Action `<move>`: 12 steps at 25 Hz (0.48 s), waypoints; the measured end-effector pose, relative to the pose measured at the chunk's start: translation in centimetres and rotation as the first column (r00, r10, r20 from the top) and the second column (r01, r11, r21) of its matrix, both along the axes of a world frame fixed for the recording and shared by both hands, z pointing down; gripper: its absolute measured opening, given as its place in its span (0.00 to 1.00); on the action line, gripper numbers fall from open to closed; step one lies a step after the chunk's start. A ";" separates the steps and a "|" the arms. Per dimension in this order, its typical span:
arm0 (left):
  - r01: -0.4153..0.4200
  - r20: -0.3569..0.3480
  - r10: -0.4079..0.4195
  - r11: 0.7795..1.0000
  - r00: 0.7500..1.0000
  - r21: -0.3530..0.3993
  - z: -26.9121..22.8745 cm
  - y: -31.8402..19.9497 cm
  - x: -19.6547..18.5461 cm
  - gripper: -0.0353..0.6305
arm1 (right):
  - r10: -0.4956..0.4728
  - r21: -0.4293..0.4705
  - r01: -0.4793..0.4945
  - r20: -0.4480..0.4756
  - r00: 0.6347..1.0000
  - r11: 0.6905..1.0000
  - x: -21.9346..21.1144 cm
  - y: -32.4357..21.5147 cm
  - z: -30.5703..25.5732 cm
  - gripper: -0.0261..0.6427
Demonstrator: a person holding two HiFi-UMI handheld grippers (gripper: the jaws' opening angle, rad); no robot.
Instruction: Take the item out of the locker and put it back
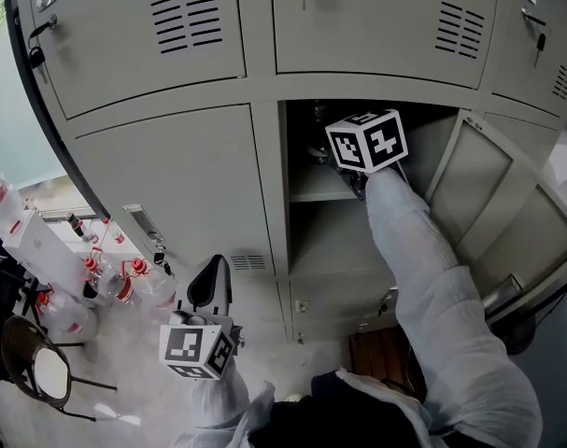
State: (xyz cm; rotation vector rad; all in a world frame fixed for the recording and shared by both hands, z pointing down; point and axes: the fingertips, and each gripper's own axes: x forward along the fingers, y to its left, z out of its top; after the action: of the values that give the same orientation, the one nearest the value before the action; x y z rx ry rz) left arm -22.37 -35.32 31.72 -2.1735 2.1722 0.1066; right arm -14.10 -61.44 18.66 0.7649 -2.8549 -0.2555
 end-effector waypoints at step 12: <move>-0.064 -0.004 0.064 0.998 0.998 -0.001 0.1 0.8 0.8 0.07 | 0.171 0.268 -0.114 -0.200 0.965 0.957 3.1 0.8 0.5 0.51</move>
State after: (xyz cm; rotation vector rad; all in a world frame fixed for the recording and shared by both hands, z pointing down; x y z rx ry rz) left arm -21.54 -34.54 31.86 -2.2456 2.1057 0.1135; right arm -10.96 -60.66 19.19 0.9212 -2.5718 -0.6539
